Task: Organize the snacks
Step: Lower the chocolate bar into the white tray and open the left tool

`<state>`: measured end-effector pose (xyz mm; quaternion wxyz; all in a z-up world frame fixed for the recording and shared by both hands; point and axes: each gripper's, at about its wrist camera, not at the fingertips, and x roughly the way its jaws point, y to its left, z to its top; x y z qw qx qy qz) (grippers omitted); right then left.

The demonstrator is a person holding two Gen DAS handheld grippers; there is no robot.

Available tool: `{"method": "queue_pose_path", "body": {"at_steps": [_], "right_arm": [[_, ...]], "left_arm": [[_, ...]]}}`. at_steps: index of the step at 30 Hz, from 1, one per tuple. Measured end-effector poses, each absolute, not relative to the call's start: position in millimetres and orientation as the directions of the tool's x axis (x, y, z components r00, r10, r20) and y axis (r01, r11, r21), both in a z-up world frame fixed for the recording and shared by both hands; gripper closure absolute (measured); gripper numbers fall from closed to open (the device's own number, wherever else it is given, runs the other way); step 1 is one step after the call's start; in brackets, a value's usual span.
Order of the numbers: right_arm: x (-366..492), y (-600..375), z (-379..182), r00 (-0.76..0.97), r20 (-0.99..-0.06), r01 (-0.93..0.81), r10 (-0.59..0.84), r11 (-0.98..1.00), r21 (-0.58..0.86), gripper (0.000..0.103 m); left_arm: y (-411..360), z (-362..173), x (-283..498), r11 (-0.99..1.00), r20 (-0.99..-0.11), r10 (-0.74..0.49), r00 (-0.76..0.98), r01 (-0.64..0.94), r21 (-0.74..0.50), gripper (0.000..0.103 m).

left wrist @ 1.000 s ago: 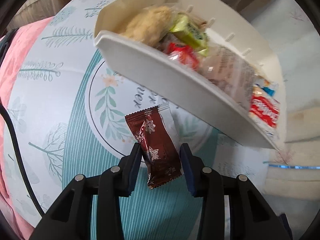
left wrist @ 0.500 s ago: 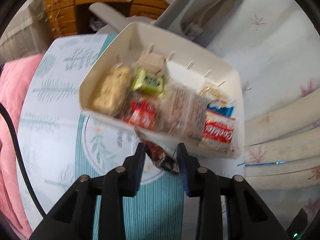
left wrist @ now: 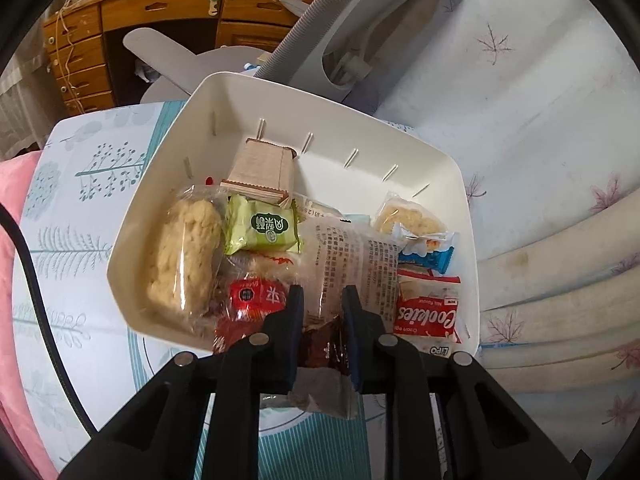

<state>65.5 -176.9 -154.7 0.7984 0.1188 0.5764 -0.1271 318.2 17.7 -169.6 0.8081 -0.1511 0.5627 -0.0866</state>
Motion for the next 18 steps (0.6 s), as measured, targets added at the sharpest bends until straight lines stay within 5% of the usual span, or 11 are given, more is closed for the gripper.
{"method": "queue_pose_path", "body": {"at_steps": [14, 18], "right_arm": [[62.5, -174.9, -156.3, 0.3, -0.951, 0.359, -0.074, 0.932, 0.041, 0.024], [61.4, -175.0, -153.4, 0.31, -0.948, 0.359, -0.072, 0.932, 0.047, 0.024]], "left_arm": [[31.2, -181.4, 343.0, 0.929, -0.864, -0.349, 0.362, 0.012, -0.37, 0.09], [39.0, -173.1, 328.8, 0.921, -0.851, -0.364, 0.378, 0.01, -0.39, 0.079]]}}
